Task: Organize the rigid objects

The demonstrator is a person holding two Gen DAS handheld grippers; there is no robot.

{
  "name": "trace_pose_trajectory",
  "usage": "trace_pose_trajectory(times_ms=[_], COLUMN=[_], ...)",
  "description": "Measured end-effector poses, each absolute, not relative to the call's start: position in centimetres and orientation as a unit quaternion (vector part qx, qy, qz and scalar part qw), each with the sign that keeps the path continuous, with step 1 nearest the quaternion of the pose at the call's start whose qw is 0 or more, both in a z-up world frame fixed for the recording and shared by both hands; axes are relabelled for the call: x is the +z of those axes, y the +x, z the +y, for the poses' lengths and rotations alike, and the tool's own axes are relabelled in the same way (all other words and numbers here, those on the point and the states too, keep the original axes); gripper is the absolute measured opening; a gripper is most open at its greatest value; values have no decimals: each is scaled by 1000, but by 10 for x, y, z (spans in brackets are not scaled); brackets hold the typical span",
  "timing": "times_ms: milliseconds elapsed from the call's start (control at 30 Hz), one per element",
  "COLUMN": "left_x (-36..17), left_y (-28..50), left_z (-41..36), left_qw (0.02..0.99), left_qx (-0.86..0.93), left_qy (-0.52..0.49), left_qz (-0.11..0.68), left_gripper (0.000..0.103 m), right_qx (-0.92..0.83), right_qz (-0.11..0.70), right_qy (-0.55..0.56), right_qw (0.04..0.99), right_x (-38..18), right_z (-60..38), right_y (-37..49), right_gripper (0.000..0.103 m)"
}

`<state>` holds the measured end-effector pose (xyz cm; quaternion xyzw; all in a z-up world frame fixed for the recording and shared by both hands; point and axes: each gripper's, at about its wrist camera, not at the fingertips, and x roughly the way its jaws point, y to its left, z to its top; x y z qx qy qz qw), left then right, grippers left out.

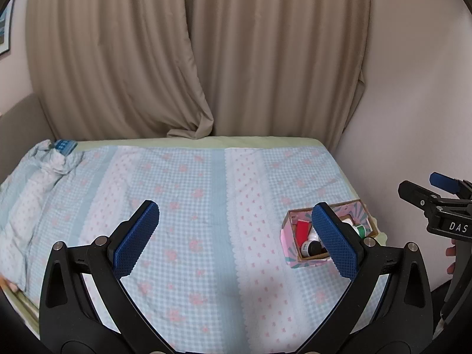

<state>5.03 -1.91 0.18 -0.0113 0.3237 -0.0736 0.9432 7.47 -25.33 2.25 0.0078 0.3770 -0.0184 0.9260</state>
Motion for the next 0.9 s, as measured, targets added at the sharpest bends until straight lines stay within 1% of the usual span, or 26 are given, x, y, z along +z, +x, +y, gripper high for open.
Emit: trace_pose_trajectory(times_ms=[900], left_x=[0], left_y=[56], left_z=[-26], left_qw=[944], left_qx=[-74], left_qy=[-13], left_qz=[321], left_gripper=[103], right_qx=[-26], right_qz=[374], right_qy=[8], right_qw=[927], right_x=[21], right_z=[-262], right_y=[81], right_gripper=[103])
